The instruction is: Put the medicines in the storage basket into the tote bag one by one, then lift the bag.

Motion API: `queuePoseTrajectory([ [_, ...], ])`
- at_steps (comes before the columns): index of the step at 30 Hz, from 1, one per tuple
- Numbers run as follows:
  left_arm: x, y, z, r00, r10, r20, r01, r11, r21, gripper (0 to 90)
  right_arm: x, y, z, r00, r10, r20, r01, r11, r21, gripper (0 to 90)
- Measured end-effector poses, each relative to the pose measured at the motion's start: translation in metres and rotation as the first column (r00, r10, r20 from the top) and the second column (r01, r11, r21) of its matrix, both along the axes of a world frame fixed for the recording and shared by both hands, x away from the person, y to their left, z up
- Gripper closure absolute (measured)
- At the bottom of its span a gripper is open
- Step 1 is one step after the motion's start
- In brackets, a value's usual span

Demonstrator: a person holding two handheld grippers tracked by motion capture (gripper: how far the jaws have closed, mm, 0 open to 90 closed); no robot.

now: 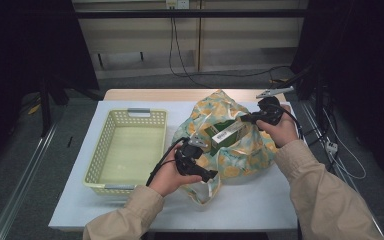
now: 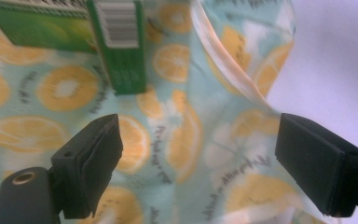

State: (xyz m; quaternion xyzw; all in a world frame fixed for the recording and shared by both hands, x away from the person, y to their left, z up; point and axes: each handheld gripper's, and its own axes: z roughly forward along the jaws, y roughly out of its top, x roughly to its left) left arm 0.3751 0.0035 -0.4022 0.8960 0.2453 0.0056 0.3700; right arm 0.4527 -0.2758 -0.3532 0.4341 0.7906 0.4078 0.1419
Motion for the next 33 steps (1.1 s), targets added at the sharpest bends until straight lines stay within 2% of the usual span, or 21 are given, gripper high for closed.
queuePoseTrajectory([
  [2,-0.001,-0.003,-0.003,0.9999,-0.012,-0.012,0.012,0.9998,0.012,17.2,0.0,-0.001,0.0,1.0,-0.007,0.0,0.007,1.0,0.002,89.8],
  [4,-0.003,-0.005,-0.007,0.9992,-0.022,-0.033,0.023,0.9996,0.019,24.6,0.0,-0.002,0.001,1.0,-0.006,0.003,0.006,1.0,0.006,89.8],
  [8,-0.001,-0.005,-0.013,0.9965,-0.041,-0.073,0.045,0.9974,0.057,50.2,-0.002,-0.005,0.003,0.9999,-0.009,0.007,0.009,1.0,0.005,89.8],
  [10,-0.001,-0.004,-0.014,0.9959,-0.032,-0.085,0.038,0.9971,0.066,63.7,-0.002,-0.007,0.003,0.9999,-0.014,0.008,0.014,1.0,0.008,89.8],
  [12,0.001,-0.002,-0.013,0.9945,-0.024,-0.102,0.03,0.9979,0.058,79.6,-0.003,-0.008,0.004,0.9998,-0.013,0.012,0.013,1.0,0.008,89.8],
  [14,0.002,0.0,-0.011,0.9943,-0.006,-0.106,0.012,0.9987,0.05,89.3,-0.004,-0.009,0.005,0.9999,-0.012,0.013,0.012,1.0,0.009,89.8],
  [16,0.005,0.004,-0.003,0.9964,0.008,-0.085,-0.003,0.9984,0.056,90.0,-0.005,-0.008,0.005,0.9998,-0.01,0.016,0.01,1.0,0.009,89.8],
  [17,0.005,0.005,0.002,0.9963,0.045,-0.073,-0.042,0.998,0.047,90.0,-0.005,-0.008,0.006,0.9998,-0.009,0.017,0.009,1.0,0.01,89.8],
  [18,0.007,0.007,0.007,0.996,0.04,-0.08,-0.039,0.9991,0.018,90.0,-0.005,-0.008,0.007,0.9998,-0.008,0.018,0.008,1.0,0.01,89.8],
  [21,0.011,0.01,0.024,0.9965,0.058,-0.06,-0.059,0.9983,-0.005,90.0,-0.007,-0.009,0.01,0.9997,-0.007,0.023,0.007,1.0,0.015,89.8],
  [26,0.019,0.011,0.059,0.9972,0.075,0.002,-0.075,0.9971,-0.012,90.0,-0.009,-0.009,0.018,0.9994,-0.001,0.035,0.0,1.0,0.015,89.9],
  [30,0.026,0.012,0.088,0.9922,0.105,0.067,-0.104,0.9944,-0.02,90.0,-0.009,-0.009,0.031,0.9987,-0.003,0.052,0.002,1.0,0.017,89.9],
  [33,0.033,0.014,0.112,0.9856,0.125,0.114,-0.121,0.9917,-0.043,90.0,-0.01,-0.011,0.044,0.9972,-0.002,0.075,0.001,1.0,0.013,89.9],
])
